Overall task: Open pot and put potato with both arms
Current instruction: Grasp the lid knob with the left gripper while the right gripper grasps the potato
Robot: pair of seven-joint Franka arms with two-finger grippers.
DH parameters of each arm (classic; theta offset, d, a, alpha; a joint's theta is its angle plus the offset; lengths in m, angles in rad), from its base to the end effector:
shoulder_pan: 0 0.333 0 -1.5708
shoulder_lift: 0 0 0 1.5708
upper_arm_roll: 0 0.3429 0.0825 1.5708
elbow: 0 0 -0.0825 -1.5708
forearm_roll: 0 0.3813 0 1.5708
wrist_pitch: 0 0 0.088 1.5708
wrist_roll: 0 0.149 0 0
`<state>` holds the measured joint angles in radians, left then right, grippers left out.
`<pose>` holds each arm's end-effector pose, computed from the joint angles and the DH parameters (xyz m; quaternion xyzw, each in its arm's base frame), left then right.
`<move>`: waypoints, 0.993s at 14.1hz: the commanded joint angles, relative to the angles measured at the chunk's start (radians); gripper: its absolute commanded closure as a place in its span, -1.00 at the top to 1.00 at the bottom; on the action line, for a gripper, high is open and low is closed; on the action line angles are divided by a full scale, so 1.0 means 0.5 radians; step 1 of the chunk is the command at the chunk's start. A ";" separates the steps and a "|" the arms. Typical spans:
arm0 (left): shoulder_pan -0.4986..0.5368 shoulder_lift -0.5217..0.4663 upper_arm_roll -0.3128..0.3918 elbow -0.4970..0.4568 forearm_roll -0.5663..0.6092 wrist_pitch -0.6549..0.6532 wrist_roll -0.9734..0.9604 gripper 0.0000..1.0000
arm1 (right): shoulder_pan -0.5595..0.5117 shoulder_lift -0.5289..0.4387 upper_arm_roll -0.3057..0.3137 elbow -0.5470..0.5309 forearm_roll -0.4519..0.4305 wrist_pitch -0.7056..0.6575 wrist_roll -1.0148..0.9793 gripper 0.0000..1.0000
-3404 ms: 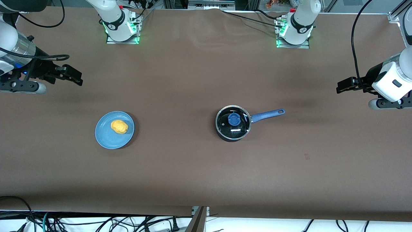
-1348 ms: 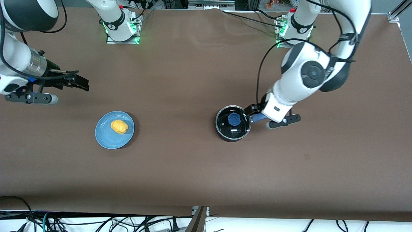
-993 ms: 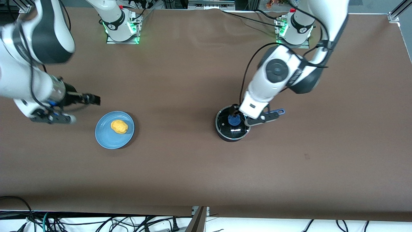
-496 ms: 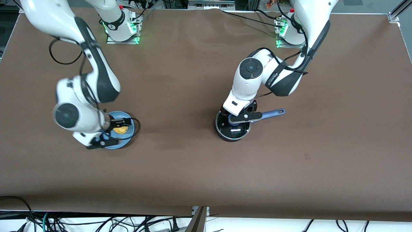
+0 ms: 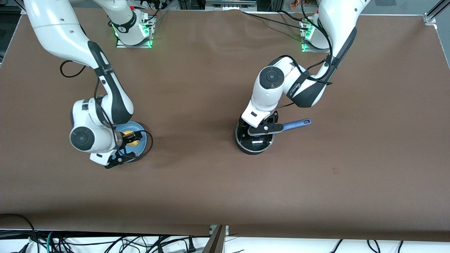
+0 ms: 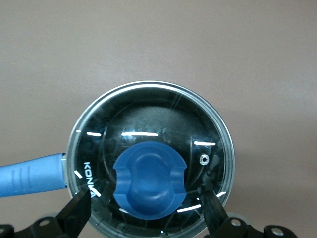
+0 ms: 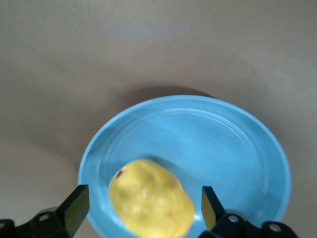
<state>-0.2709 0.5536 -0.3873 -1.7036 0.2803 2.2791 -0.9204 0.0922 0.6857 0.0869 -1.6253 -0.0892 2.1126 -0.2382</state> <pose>0.5724 -0.3897 0.2795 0.9966 0.0728 0.0326 0.0183 0.6669 0.1080 0.1878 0.9694 0.2253 -0.0975 0.0046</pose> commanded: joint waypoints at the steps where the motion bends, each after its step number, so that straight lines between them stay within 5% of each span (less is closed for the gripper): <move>1: -0.010 0.055 0.002 0.032 0.071 0.068 -0.028 1.00 | -0.031 -0.037 -0.014 -0.146 -0.021 0.147 -0.122 1.00; 4: -0.007 0.059 0.005 0.032 0.074 0.071 -0.003 1.00 | -0.068 -0.031 -0.011 -0.146 -0.003 0.137 -0.119 0.95; 6: -0.004 0.065 0.002 0.032 0.139 0.071 -0.003 1.00 | -0.095 -0.031 -0.008 -0.136 0.013 0.131 -0.110 0.52; 8: -0.001 0.071 0.002 0.036 0.139 0.071 -0.003 0.97 | -0.095 -0.034 -0.008 -0.124 0.113 0.101 -0.085 -0.17; 10: -0.004 0.071 0.005 0.032 0.142 0.071 -0.006 0.75 | -0.108 -0.034 -0.014 -0.057 0.294 -0.012 -0.088 -0.63; 14: -0.001 0.068 0.002 0.036 0.139 0.071 -0.003 0.48 | -0.105 -0.025 -0.011 0.139 0.347 -0.264 0.043 -0.64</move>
<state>-0.2710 0.5767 -0.3848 -1.7034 0.3161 2.3125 -0.9184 0.0472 0.6849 0.0736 -1.6077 0.0598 2.0632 -0.2640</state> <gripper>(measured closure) 0.172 0.304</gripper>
